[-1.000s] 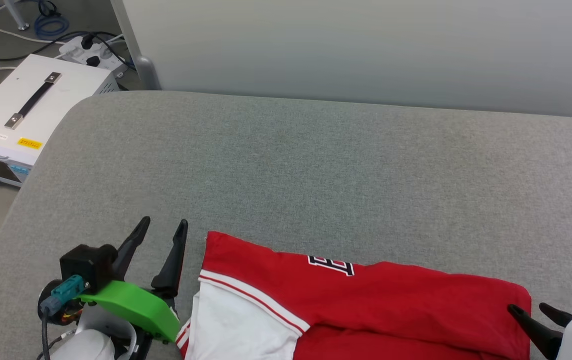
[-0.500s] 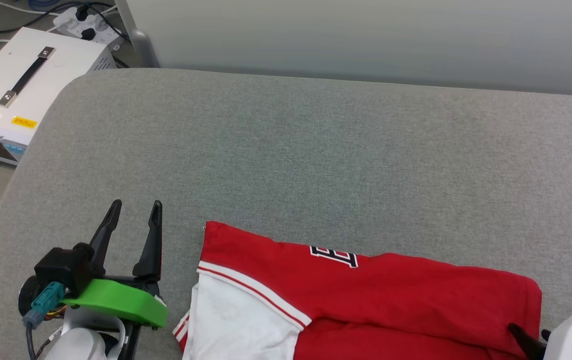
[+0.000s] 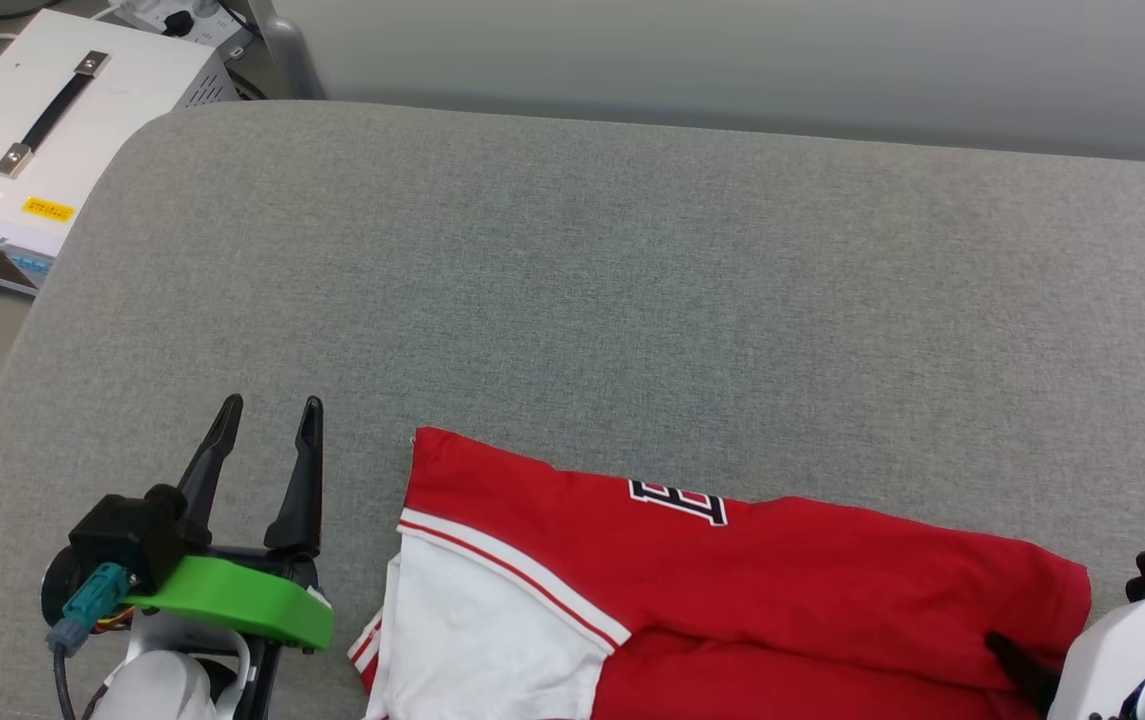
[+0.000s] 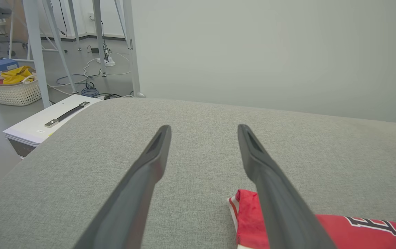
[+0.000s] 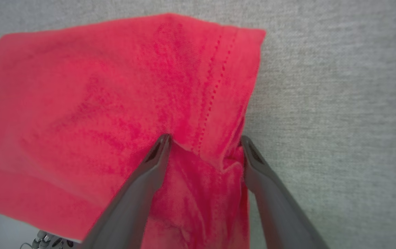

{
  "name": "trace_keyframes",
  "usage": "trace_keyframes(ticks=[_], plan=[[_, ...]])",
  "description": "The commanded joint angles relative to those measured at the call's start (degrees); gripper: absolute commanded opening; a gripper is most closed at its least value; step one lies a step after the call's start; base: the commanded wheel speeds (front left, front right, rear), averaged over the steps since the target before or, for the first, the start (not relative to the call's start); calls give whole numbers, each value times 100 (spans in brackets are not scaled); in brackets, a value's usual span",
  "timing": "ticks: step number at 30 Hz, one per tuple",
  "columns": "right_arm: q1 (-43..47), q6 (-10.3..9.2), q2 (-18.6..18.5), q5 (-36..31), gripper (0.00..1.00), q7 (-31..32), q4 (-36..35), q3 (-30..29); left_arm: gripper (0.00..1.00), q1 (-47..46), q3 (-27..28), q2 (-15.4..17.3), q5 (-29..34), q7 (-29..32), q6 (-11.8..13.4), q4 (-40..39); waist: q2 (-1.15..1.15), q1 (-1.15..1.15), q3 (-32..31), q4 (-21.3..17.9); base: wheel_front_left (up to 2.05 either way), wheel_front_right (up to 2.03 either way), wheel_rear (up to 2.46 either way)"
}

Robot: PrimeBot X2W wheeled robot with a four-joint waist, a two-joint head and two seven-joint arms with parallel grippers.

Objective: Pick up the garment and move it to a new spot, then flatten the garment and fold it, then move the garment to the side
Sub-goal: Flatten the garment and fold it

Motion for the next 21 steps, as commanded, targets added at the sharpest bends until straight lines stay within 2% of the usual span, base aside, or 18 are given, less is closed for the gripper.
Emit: trace_keyframes(ticks=[1, 4, 5, 6, 7, 13, 21], plan=[[-30, 23, 227, 138, 100, 24, 246, 312, 100, -1, 47, -73, 88, -33, -71, 51, 0, 0, 4, -5, 0, 0, 0], [-82, 23, 241, 221, 100, -57, 311, 483, 100, -16, 93, -147, 164, -33, -141, 112, 0, 0, -4, -15, 0, 0, 0], [-91, 23, 241, 249, 89, -58, 335, 539, 100, -17, 112, -172, 189, -33, -165, 131, 0, 0, -13, -18, 0, 0, 0], [-95, 23, 235, 264, 50, -63, 353, 569, 100, -17, 124, -189, 209, -33, -184, 148, 0, 0, -22, -20, 0, 0, 0], [-102, 23, 223, 274, 0, -95, 367, 589, 100, -13, 136, -205, 235, -33, -206, 171, 0, 0, -36, -24, 0, 0, 0], [-131, 23, 62, 214, 0, -388, 476, 499, 100, 33, 210, -263, 330, -33, -300, 272, 0, 0, -139, -54, 0, 0, 0], [-220, 23, -286, 74, 0, -774, 543, 94, 100, 90, 258, -313, 411, -34, -377, 338, 0, 0, -294, -121, 0, 0, 0]])
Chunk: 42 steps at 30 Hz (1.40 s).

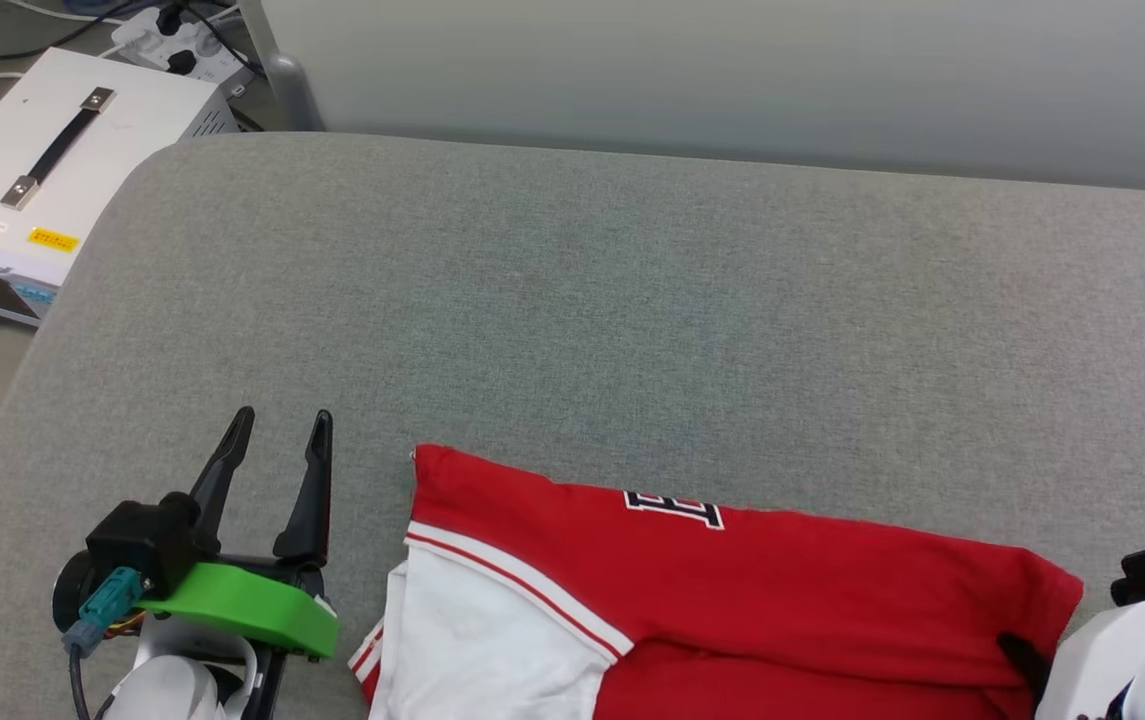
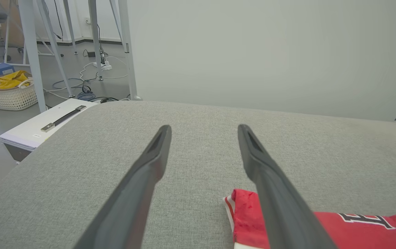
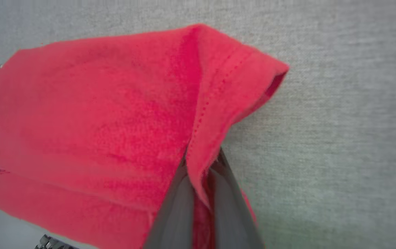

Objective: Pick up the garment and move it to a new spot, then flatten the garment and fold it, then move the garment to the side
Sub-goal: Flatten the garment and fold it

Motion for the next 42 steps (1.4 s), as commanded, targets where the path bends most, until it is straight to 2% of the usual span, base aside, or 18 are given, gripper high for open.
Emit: trace_keyframes(ticks=[1, 11, 16, 26, 32, 38, 42], plan=[[-57, -13, -138, -92, 0, -42, 111, -121, 100, 88, 13, -32, 71, -34, -37, 21, 0, 0, -32, -27, 0, 0, 0], [-272, -13, -885, -586, 0, -348, 492, -1150, 100, 148, 40, -62, 119, -34, -89, 37, 0, 0, -141, -124, 0, 0, 0], [-276, -13, -965, -738, 0, -307, 546, -1375, 100, 163, 52, -121, 134, -34, -102, 28, 0, 0, -199, -167, 0, 0, 0], [401, -13, -445, -345, 0, 264, -778, -946, 100, 451, 132, -239, 143, -34, -134, 69, 0, 0, -724, -323, 0, 0, 0], [603, -13, 89, -121, 0, 724, -1587, -463, 100, 500, 131, -285, 154, -34, -145, 60, 0, 0, -799, -315, 0, 0, 0], [510, -13, 731, 63, 0, 947, -1909, -101, 100, 500, 136, -338, 141, -34, -158, 74, 0, 0, -850, -213, 0, 0, 0], [423, -13, 851, 379, 0, 890, -1739, 201, 100, 484, 138, -365, 142, -34, -165, 112, 0, 0, -909, -115, 0, 0, 0]])
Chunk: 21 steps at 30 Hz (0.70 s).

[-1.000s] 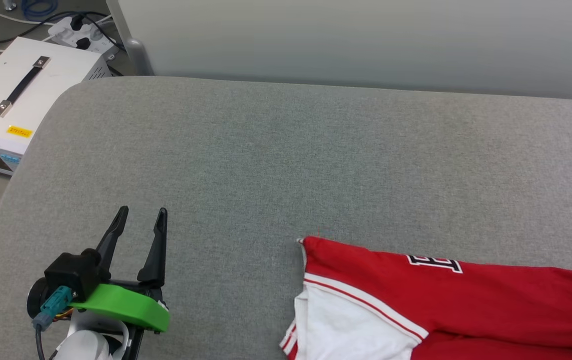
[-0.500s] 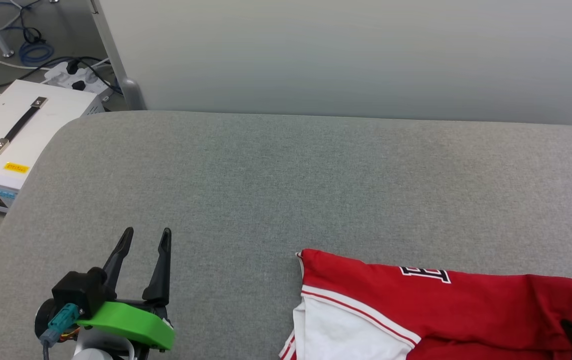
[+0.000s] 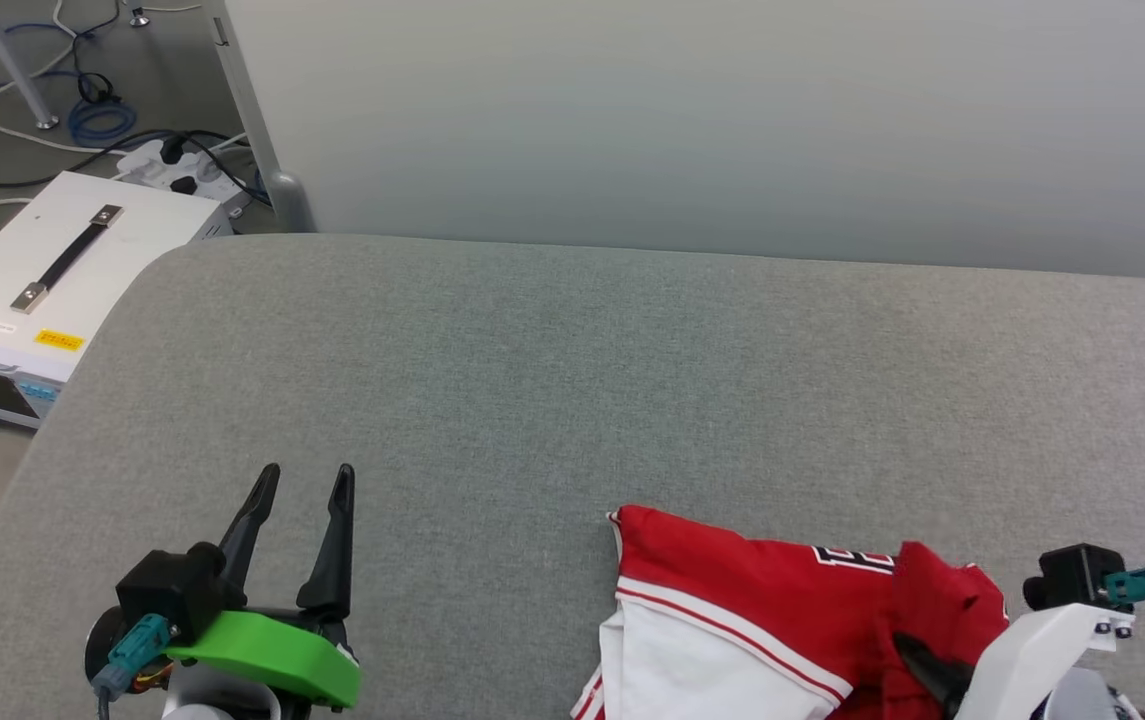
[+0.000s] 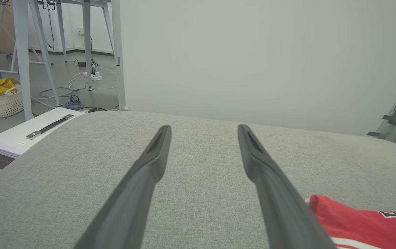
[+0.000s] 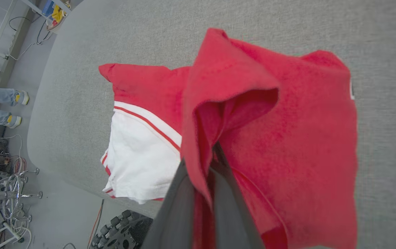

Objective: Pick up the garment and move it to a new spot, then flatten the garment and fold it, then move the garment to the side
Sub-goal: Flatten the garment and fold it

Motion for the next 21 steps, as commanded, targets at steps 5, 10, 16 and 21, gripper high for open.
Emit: trace_keyframes(ticks=[5, 10, 16, 21], plan=[[-268, -3, 15, 616, 0, -547, 471, 636, 100, 64, 1, -46, 42, -34, -37, 26, 0, 0, -63, 127, 0, 0, 0], [-476, -3, 16, 936, 0, -993, 986, 1299, 100, 59, 5, -3, 37, -34, -44, 36, 0, 0, -69, 203, 0, 0, 0], [-785, -3, 16, 1248, 0, -1489, 1661, 1793, 100, 37, -29, 18, 38, -34, -50, 49, 0, 0, -40, 270, 0, 0, 0], [-1129, -3, 16, 1280, 100, -1901, 2305, 2005, 100, -1, -71, 34, 34, -34, -54, 51, 0, 0, 19, 312, 0, 0, 0]])
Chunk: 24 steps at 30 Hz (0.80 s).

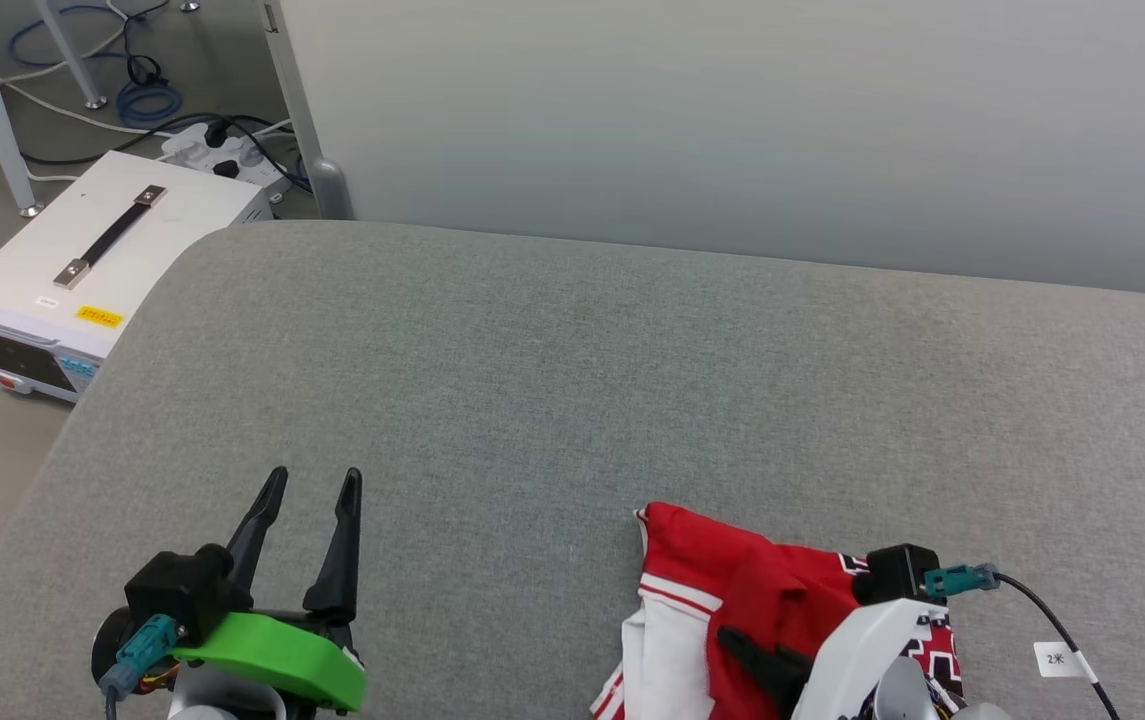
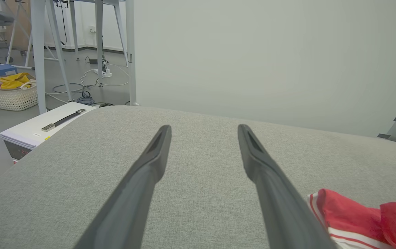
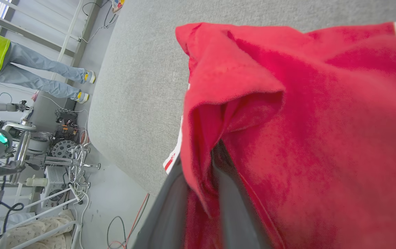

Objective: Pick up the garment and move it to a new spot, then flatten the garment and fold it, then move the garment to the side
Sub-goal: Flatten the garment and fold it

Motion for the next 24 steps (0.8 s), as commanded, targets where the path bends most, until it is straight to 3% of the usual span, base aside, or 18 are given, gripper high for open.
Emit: trace_keyframes(ticks=[1, 7, 12, 18, 24], plan=[[-161, -3, -12, -21, 100, -85, 95, 78, 100, -5, -5, 37, 33, -34, -46, -3, 0, 0, 27, 15, 0, 0, 0], [-293, -3, -12, 427, 100, -142, 50, 748, 100, -5, 7, 46, 28, -34, -47, -5, 0, 0, 52, 1, 0, 0, 0], [-325, -3, -12, 671, 100, -159, -263, 861, 100, 1, 2, 30, 39, -34, -48, -1, 0, 0, 34, -44, 0, 0, 0], [-576, -3, -70, -571, 100, -340, -789, 347, 100, -2, 5, 20, 48, -34, -50, -51, 0, 0, -3, -123, 0, 0, 0], [-716, -3, -678, -1723, 100, -813, -1314, -76, 100, 3, -6, -61, 39, -34, -52, -118, 0, 0, -11, -200, 0, 0, 0]])
